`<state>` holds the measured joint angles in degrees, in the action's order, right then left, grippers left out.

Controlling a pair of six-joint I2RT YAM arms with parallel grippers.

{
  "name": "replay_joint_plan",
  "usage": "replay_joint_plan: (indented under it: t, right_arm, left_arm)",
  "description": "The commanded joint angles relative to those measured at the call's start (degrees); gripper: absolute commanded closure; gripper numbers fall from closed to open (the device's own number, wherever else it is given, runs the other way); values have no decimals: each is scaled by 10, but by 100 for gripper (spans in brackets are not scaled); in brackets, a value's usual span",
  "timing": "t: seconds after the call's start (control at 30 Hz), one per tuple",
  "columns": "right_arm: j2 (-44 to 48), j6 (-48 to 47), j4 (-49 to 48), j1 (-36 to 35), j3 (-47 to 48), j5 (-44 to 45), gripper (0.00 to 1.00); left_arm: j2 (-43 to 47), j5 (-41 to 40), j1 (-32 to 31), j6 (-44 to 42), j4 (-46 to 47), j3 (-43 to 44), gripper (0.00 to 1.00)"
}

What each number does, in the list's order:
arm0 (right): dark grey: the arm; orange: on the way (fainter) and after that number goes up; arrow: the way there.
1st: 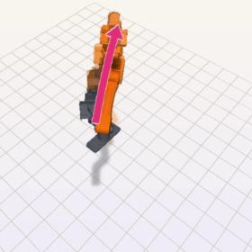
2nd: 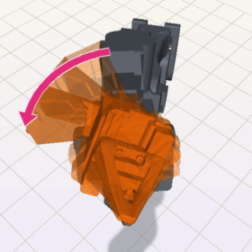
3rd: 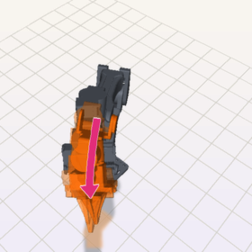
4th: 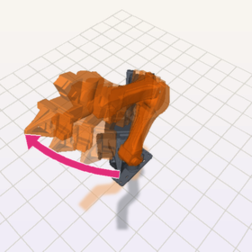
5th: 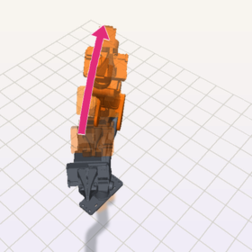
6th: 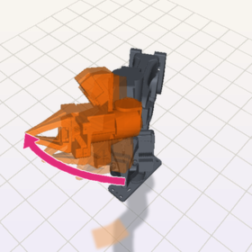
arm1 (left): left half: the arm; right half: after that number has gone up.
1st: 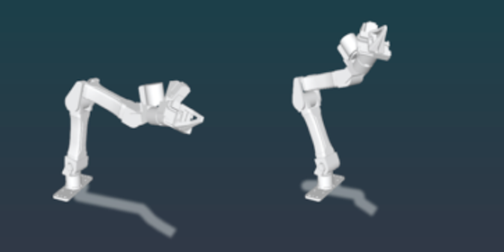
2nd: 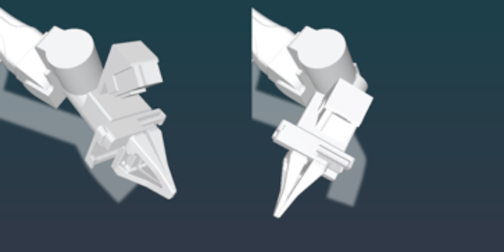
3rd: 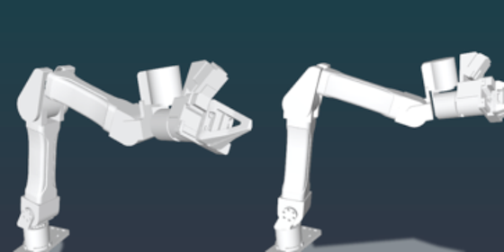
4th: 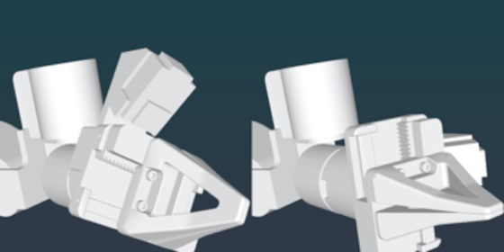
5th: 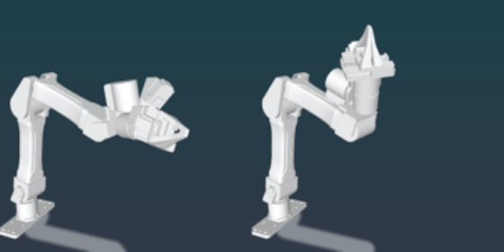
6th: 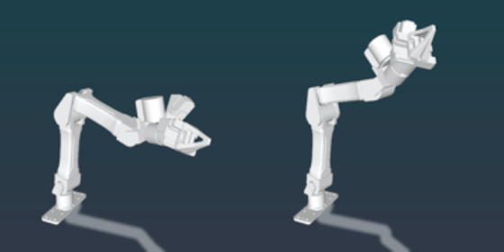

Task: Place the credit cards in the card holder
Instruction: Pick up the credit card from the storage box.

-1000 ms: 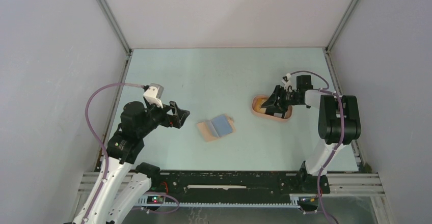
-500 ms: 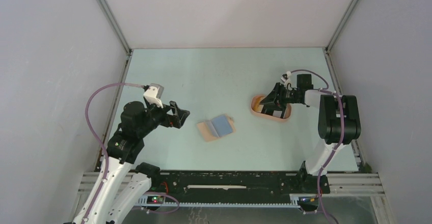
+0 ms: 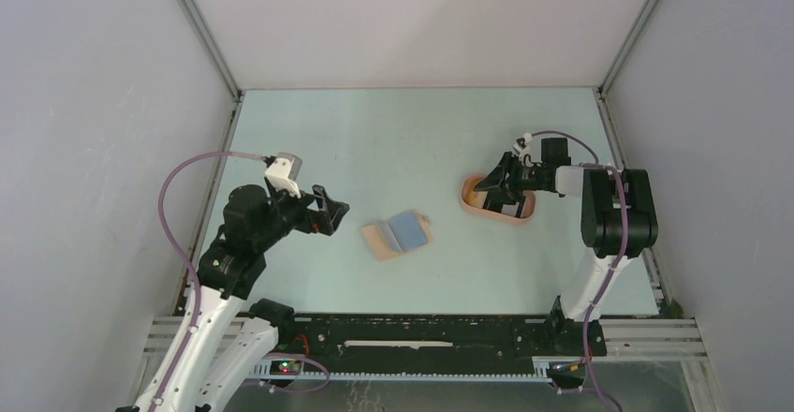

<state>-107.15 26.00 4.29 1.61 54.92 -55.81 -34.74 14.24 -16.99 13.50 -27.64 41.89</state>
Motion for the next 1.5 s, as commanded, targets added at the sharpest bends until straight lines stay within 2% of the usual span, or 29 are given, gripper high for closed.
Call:
replay_joint_plan:
  t: [0.0, 0.4, 0.93, 1.47]
  right_arm:
    - [-17, 19, -22, -11, 25, 8, 40]
    - [-10, 23, -22, 2, 26, 26, 43]
    - [8, 25, -16, 38, 25, -9, 46]
    - [6, 16, -1, 58, 25, -8, 68]
  left_arm:
    - [-1, 4, 6, -6, 11, -8, 0]
    - [-4, 3, 8, -7, 10, -8, 0]
    - [-2, 4, 8, -6, 10, -8, 0]
    - [-3, 4, 9, -7, 10, -8, 0]
